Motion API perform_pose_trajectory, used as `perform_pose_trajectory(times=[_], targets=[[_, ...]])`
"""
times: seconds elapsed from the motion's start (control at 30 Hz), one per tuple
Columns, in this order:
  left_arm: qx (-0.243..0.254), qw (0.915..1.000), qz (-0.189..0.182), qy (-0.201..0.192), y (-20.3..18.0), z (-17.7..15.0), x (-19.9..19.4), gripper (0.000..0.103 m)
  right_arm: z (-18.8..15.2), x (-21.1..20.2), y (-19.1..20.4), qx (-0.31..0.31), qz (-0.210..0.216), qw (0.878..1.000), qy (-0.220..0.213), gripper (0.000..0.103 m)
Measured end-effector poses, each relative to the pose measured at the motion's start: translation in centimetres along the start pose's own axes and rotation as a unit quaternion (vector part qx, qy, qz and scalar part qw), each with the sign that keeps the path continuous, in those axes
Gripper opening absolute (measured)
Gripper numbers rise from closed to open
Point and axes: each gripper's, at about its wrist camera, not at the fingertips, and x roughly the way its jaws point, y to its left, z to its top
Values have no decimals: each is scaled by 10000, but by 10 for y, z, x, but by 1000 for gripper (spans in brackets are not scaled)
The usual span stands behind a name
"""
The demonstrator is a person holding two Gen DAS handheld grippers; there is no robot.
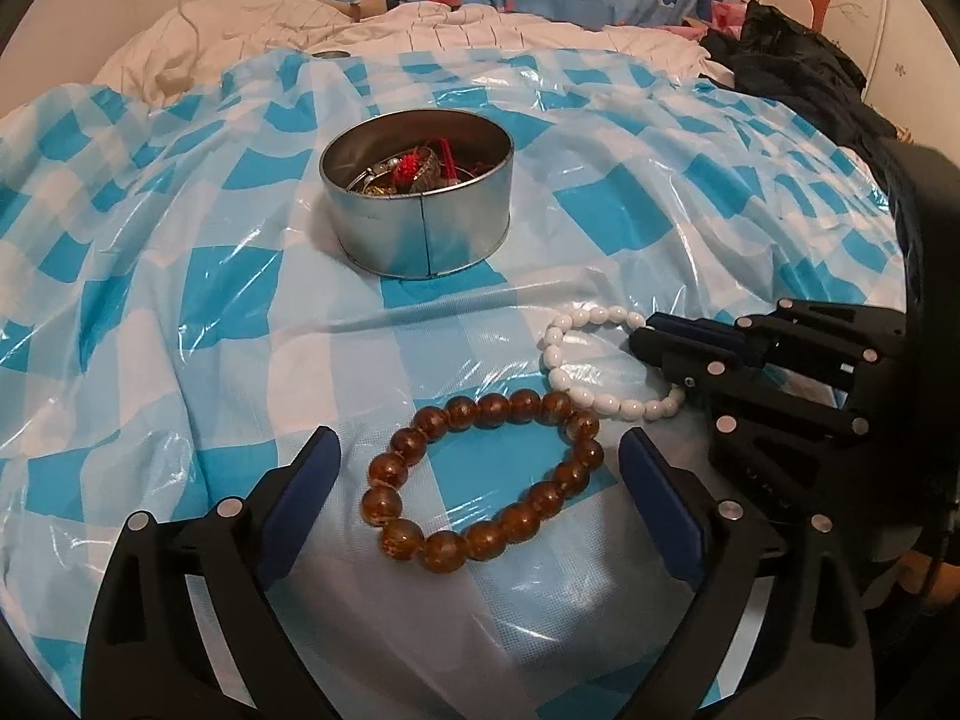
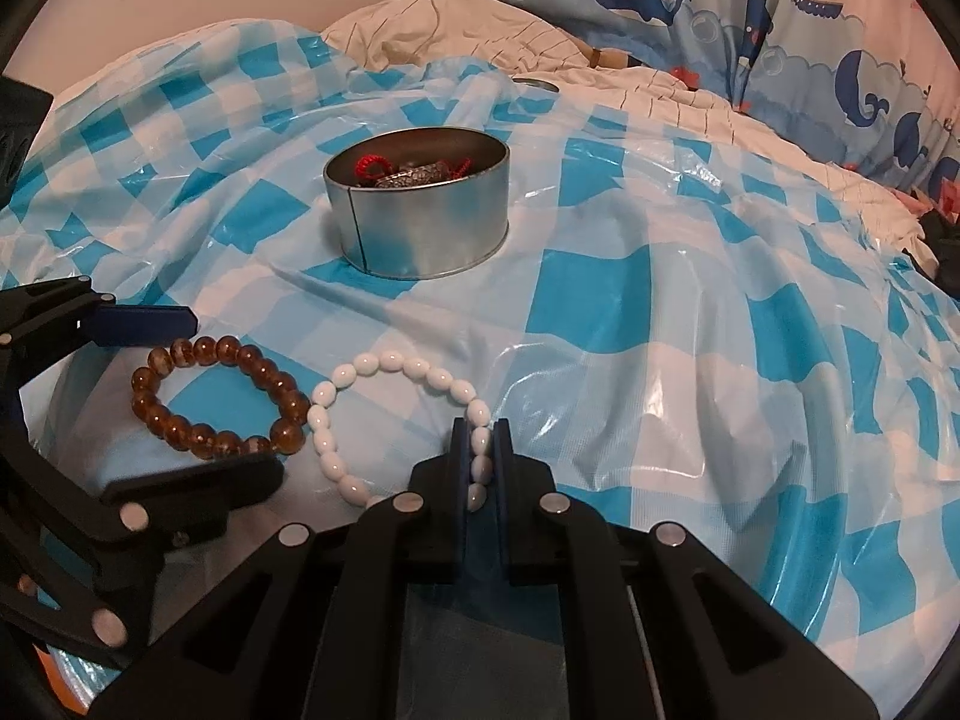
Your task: Organize jewelry
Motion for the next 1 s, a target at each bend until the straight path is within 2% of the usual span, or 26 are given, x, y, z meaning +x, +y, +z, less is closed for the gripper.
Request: perform_pose_trajectory(times=[0.13,0.17,0.27,0.3,0.4,0.47,0.53,0.6,0.73,1.0], targets=[[57,9999,2,-118,-2,-3,-3,90,-1,-2,-4,127,105,9999,-36,8],[97,9998,-18,-154,-2,-4,-4,85,-2,-2,-7,222,191,9996,-35,8],[147,9997,-38,-191,-3,-5,-7,64,-2,0,-20,553,492,9973,-17,8],[141,9997,-67,-197,-2,-4,-8,53,-2,0,-23,651,572,9962,-14,8],[165,9996,-142,-178,1,-3,-11,31,-2,1,-27,830,719,9939,-12,8],[223,9993,-264,-172,2,-3,-12,21,-2,0,-27,820,712,9941,-15,8],[297,9986,-381,-193,1,-3,-14,19,-2,1,-28,822,715,9940,-12,8],[354,9982,-419,-222,-1,-2,-16,10,-2,1,-27,819,711,9941,-6,8],[396,9973,-537,-302,-3,2,-24,10,-1,1,-28,820,709,9941,5,8],[-102,9933,-941,-663,28,11,-51,10,0,2,-29,779,662,9948,-4,8]])
